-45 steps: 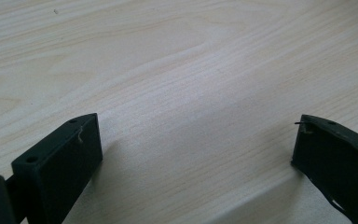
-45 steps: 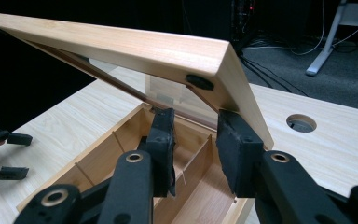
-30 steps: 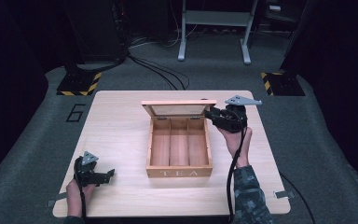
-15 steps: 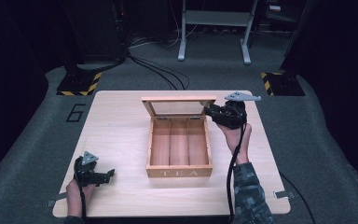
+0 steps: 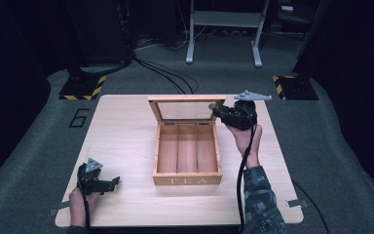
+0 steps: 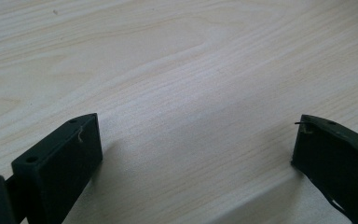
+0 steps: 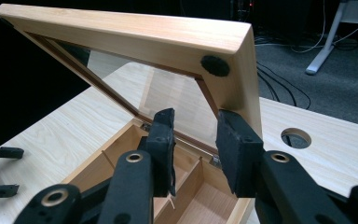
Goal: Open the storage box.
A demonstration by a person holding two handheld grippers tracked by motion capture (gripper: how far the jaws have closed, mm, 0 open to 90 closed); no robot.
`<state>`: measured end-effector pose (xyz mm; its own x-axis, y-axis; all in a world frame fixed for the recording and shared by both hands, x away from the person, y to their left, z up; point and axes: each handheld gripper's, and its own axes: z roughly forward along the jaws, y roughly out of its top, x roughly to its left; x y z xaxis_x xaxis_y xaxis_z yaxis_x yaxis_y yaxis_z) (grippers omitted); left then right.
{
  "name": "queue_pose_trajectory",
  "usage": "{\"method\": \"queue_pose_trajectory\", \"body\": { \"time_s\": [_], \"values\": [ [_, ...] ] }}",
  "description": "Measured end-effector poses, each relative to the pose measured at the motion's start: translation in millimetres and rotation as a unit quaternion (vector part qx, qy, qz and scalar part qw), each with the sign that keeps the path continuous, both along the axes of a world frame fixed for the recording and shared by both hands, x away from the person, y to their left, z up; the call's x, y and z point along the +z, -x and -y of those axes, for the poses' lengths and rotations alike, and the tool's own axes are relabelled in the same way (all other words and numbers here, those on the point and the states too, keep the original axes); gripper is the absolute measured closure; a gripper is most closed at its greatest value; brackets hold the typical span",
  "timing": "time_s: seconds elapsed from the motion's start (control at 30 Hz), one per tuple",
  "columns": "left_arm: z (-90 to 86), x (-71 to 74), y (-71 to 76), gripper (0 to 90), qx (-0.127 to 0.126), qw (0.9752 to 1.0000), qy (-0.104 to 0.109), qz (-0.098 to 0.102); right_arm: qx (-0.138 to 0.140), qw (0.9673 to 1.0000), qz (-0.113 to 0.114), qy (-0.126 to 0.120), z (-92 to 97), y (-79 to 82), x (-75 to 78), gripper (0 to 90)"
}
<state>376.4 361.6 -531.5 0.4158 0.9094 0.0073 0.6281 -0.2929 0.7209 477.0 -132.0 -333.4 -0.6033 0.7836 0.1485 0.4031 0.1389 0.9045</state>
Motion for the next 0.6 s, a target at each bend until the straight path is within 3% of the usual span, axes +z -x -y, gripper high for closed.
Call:
{"method": "queue_pose_trajectory", "body": {
  "time_s": [0.6],
  "values": [
    [1.0,-0.7,0.2,1.2,0.003,1.0,0.006,0.0,0.001,1.0,-0.001,0.001,-0.5,-0.6,0.6,66.6]
  ]
}}
